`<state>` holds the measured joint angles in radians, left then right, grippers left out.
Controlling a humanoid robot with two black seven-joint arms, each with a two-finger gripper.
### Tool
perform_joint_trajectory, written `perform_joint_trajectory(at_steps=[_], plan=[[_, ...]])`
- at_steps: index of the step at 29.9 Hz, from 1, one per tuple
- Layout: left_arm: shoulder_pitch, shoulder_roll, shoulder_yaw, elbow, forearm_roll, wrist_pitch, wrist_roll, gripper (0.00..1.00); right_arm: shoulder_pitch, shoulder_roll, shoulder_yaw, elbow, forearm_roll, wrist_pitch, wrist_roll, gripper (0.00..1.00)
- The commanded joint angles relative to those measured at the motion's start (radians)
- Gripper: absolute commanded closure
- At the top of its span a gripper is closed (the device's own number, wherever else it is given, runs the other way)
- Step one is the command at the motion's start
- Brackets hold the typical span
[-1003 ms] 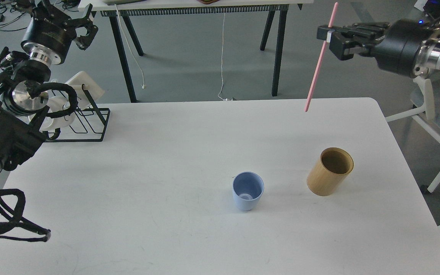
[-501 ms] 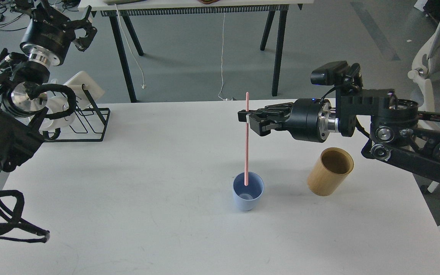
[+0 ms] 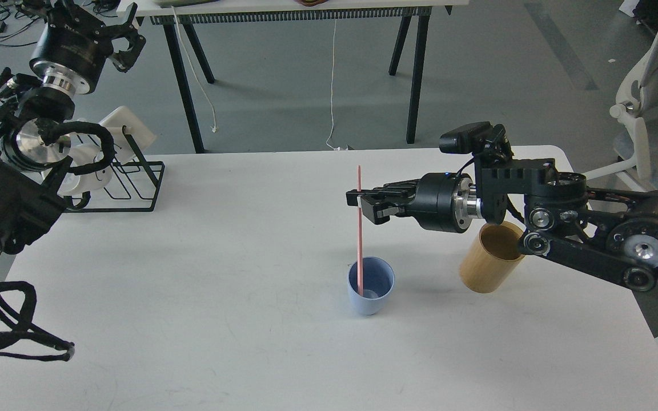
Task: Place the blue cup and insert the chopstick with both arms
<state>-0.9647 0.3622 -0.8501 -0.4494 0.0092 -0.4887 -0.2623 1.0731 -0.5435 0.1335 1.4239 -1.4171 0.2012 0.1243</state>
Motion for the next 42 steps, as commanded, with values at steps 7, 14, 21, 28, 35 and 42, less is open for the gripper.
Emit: perform_joint_trajectory(at_steps=[7, 14, 21, 28, 35, 42], plan=[[-0.002, 0.000, 0.000, 0.000, 0.000, 0.000, -0.001, 0.00, -0.027, -0.001, -0.012, -0.017, -0.048, 0.000, -0.006, 0.86], [0.000, 0.004, 0.000, 0.000, 0.000, 0.000, -0.002, 0.00, -0.039, -0.003, -0.011, -0.017, -0.049, 0.000, -0.006, 0.86], [0.001, 0.023, 0.000, 0.000, 0.000, 0.000, -0.003, 0.00, -0.032, -0.033, 0.067, 0.015, -0.028, -0.003, 0.003, 0.49], [0.003, 0.032, 0.000, 0.000, 0.000, 0.000, -0.005, 0.00, -0.039, -0.104, 0.342, 0.013, 0.142, 0.001, 0.008, 0.01], [0.008, 0.018, -0.001, 0.000, 0.000, 0.000, -0.005, 0.00, -0.048, -0.144, 0.498, -0.036, 0.469, -0.003, 0.009, 0.00], [0.014, 0.015, -0.012, 0.000, -0.002, 0.000, -0.006, 0.00, -0.050, -0.147, 0.508, -0.227, 0.893, -0.003, 0.037, 0.00]])
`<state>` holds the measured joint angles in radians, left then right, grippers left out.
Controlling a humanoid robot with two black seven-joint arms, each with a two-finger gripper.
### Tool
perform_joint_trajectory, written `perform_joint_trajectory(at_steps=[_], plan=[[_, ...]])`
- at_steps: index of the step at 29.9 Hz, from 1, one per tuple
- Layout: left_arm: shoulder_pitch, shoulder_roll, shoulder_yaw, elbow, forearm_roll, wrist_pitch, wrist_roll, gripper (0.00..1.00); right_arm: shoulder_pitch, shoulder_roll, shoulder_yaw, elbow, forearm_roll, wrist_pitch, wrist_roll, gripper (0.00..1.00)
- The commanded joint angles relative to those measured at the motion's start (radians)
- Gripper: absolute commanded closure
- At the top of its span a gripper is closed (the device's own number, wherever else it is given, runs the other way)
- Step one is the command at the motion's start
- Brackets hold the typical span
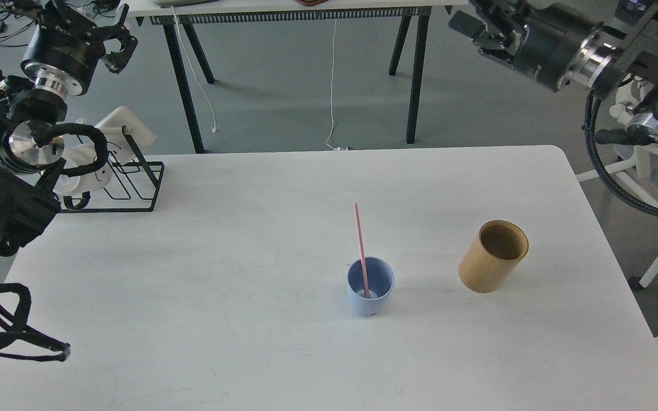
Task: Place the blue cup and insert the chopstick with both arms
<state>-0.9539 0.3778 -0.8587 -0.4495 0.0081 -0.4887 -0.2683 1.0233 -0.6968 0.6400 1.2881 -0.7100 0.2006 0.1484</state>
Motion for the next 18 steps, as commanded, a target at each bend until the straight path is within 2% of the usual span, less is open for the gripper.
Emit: perform_joint_trajectory(at_steps=[1, 9, 13, 18], plan=[[0.003, 0.000, -0.003, 0.002, 0.000, 0.000, 0.000, 0.00, -0.002, 0.010, 0.003, -0.131, 0.260, -0.006, 0.013, 0.00], [0.007, -0.034, -0.005, 0.002, -0.027, 0.000, -0.002, 0.00, -0.006, 0.072, 0.032, -0.386, 0.687, 0.017, 0.000, 0.00], [0.027, -0.049, -0.003, 0.002, -0.027, 0.000, -0.003, 0.00, -0.014, 0.143, 0.046, -0.545, 0.771, 0.109, 0.002, 0.00], [0.041, -0.051, -0.006, 0.009, -0.030, 0.000, -0.005, 0.00, -0.022, 0.240, 0.147, -0.710, 0.820, 0.170, -0.006, 0.00]])
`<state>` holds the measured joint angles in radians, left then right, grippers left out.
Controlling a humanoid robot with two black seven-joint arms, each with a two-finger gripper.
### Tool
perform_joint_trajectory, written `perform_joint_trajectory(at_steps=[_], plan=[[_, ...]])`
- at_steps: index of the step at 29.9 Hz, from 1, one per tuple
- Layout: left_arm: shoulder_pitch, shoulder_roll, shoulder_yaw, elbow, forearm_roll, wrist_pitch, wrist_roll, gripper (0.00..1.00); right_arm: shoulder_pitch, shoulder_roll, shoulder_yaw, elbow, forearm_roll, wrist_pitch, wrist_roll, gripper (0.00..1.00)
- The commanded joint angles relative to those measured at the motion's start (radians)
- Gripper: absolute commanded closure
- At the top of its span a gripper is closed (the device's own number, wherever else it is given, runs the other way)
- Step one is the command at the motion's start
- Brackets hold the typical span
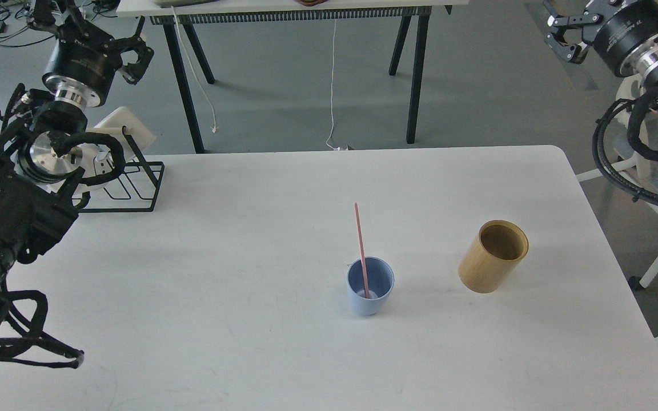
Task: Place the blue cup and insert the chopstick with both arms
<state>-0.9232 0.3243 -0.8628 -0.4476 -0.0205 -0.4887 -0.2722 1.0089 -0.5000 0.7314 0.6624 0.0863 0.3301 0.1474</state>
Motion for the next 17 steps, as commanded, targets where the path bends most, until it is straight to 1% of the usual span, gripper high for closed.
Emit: perform_joint_trajectory(at_steps=[1, 5, 9, 11, 17], plan=[[0.012, 0.002, -0.002, 0.009, -0.001, 0.000, 0.001, 0.00, -0.016, 0.052, 0.075, -0.099, 0.030, 0.067, -0.005, 0.00], [0.014, 0.001, -0.002, 0.010, -0.003, 0.000, 0.001, 0.00, -0.042, 0.109, 0.132, -0.133, 0.047, 0.105, -0.002, 0.00], [0.012, -0.002, -0.001, 0.010, -0.032, 0.000, 0.001, 0.00, -0.044, 0.153, 0.148, -0.185, 0.047, 0.142, 0.004, 0.00], [0.012, -0.002, -0.001, 0.010, -0.050, 0.000, 0.001, 0.00, -0.042, 0.167, 0.148, -0.199, 0.047, 0.159, 0.004, 0.00], [0.010, -0.002, 0.001, 0.020, -0.059, 0.000, 0.004, 0.00, -0.041, 0.172, 0.141, -0.202, 0.046, 0.159, 0.007, 0.00]])
